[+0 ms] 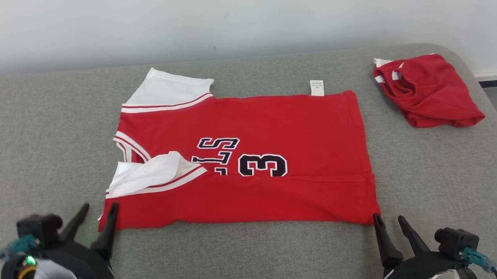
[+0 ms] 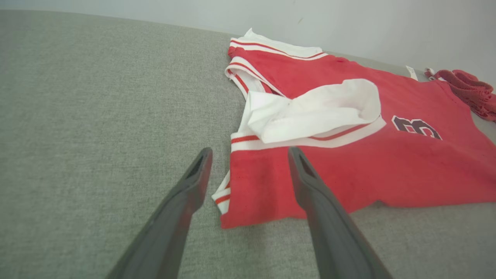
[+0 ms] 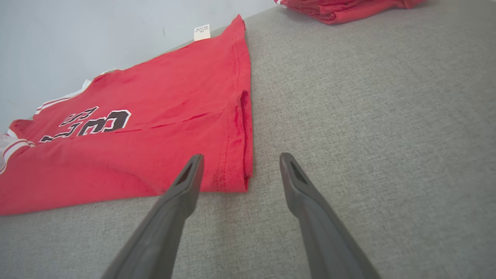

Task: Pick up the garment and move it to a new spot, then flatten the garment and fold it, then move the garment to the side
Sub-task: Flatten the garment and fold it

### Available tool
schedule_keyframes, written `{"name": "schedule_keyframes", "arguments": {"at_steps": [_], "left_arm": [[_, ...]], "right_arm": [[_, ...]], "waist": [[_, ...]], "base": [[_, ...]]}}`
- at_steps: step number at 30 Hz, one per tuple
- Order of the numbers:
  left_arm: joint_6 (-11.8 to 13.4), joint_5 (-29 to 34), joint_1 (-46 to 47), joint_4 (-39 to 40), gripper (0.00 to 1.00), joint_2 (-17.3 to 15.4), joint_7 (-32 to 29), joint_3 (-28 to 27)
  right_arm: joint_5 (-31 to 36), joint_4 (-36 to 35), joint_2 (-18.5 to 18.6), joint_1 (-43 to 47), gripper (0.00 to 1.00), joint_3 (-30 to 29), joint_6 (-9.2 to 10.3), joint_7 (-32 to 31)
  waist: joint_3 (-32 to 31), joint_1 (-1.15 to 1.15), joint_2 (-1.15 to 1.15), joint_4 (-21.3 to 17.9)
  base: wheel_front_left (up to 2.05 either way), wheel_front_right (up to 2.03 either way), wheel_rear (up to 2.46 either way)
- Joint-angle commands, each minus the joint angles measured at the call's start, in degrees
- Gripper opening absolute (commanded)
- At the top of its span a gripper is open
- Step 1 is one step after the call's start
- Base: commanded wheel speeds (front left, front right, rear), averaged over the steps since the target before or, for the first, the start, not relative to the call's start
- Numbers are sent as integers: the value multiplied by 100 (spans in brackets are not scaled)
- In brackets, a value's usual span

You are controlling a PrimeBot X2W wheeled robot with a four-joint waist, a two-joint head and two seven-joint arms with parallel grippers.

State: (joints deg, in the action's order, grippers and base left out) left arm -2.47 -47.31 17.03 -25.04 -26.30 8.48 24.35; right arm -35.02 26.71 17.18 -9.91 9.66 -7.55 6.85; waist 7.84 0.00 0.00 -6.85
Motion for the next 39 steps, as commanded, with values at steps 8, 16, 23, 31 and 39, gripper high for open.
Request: {"name": "schedule_keyframes", "arguments": {"at_steps": [8, 16, 23, 31, 39], "left_arm": [[86, 132, -295, -246, 100, 172, 152, 183], [-74, 29, 11, -719, 100, 403, 332, 163], [-244, -63, 275, -1158, 50, 634, 440, 179], [-339, 96, 129, -1343, 0, 746, 635, 161], [-234, 72, -756, -757, 0, 900, 680, -154]], "right_arm": [[351, 216, -10, -64, 100, 138, 16, 135], [413, 619, -131, -353, 100, 178, 16, 233], [336, 1042, -240, -646, 0, 363, 16, 271], [123, 1198, -69, -551, 0, 442, 16, 474], [-103, 685, 191, 184, 0, 323, 16, 450]], "waist": [[99, 0, 0, 93], [202, 0, 0, 129], [240, 0, 0, 181], [-46, 0, 0, 252], [-491, 0, 0, 390]], "base": [[0, 0, 0], [0, 0, 0], [0, 0, 0], [0, 0, 0], [0, 0, 0]]}}
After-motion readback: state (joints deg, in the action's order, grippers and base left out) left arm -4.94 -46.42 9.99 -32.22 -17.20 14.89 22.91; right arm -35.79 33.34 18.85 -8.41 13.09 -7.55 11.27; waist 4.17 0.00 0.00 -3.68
